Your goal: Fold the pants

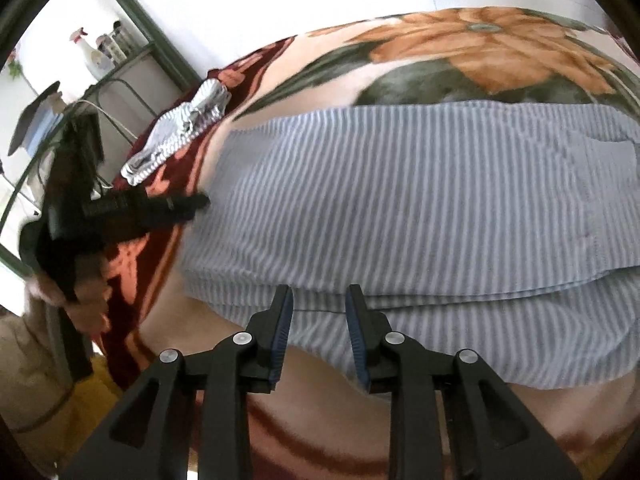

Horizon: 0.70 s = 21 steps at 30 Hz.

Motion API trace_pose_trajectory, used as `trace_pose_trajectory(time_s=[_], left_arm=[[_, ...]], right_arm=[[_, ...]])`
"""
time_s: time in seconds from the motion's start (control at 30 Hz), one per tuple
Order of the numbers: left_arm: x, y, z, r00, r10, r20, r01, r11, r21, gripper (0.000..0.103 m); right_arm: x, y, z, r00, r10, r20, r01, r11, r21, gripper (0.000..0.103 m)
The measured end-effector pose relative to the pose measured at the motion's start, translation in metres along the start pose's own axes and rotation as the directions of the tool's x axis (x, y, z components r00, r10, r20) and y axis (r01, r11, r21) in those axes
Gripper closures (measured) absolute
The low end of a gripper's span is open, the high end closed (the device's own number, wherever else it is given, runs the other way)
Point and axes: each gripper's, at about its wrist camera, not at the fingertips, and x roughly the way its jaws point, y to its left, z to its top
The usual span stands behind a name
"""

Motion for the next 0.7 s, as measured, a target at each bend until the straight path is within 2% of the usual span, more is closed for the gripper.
trace_pose_trajectory(time_s=[0.1, 0.23, 0.33, 0.43, 0.5, 0.53, 0.57, 0.6, 0.67, 0.7], left_arm=[[0.007, 0.004, -0.017, 1.000, 0.013, -0.027, -0.013, 1.000, -0.024, 0.042], [0.011, 0.002, -0.033, 1.000, 0.002, -0.010, -0.003, 0.999, -0.045, 0.034], [0.012, -0.008, -0.038, 1.000, 0.029, -0.003, -0.029, 0.999, -0.029, 0.030], [0.012, -0.013, -0.042, 0.998, 0.063, 0.026, -0.062, 0.997, -0.038, 0.030], [0.013, -0.017, -0.045, 0.998, 0.065, 0.022, -0.065, 0.997, -0.033, 0.031], [0.013, -0.019, -0.046, 0.997, 0.073, 0.021, -0.073, 0.997, -0.032, 0.031], [0.014, -0.020, -0.045, 0.996, 0.082, 0.017, -0.081, 0.996, -0.030, 0.032], [0.014, -0.021, -0.045, 0.996, 0.089, 0.015, -0.088, 0.996, -0.028, 0.038], [0.013, -0.020, -0.046, 0.997, 0.079, 0.000, -0.079, 0.996, -0.034, 0.059], [0.014, -0.021, -0.044, 0.998, 0.064, -0.012, -0.065, 0.997, -0.045, 0.070]], right_arm=[[-0.009, 0.000, -0.001, 1.000, -0.009, 0.015, 0.009, 1.000, -0.011, 0.074], [-0.014, -0.003, -0.006, 1.000, -0.028, 0.005, 0.028, 1.000, -0.005, 0.074], [-0.021, -0.016, -0.001, 0.998, -0.065, 0.003, 0.065, 0.998, 0.024, 0.074], [-0.028, -0.028, 0.008, 0.994, -0.110, 0.025, 0.109, 0.993, 0.041, 0.074], [-0.035, -0.053, 0.019, 0.988, -0.150, 0.025, 0.147, 0.984, 0.099, 0.074], [-0.035, -0.053, 0.019, 0.988, -0.150, 0.025, 0.147, 0.984, 0.099, 0.074], [-0.036, -0.063, 0.021, 0.986, -0.168, 0.011, 0.165, 0.978, 0.127, 0.074], [-0.036, -0.074, 0.021, 0.983, -0.186, -0.005, 0.184, 0.970, 0.158, 0.074], [-0.035, -0.093, 0.018, 0.976, -0.215, -0.044, 0.219, 0.952, 0.216, 0.074], [-0.036, -0.105, 0.012, 0.962, -0.258, -0.085, 0.271, 0.932, 0.239, 0.074]])
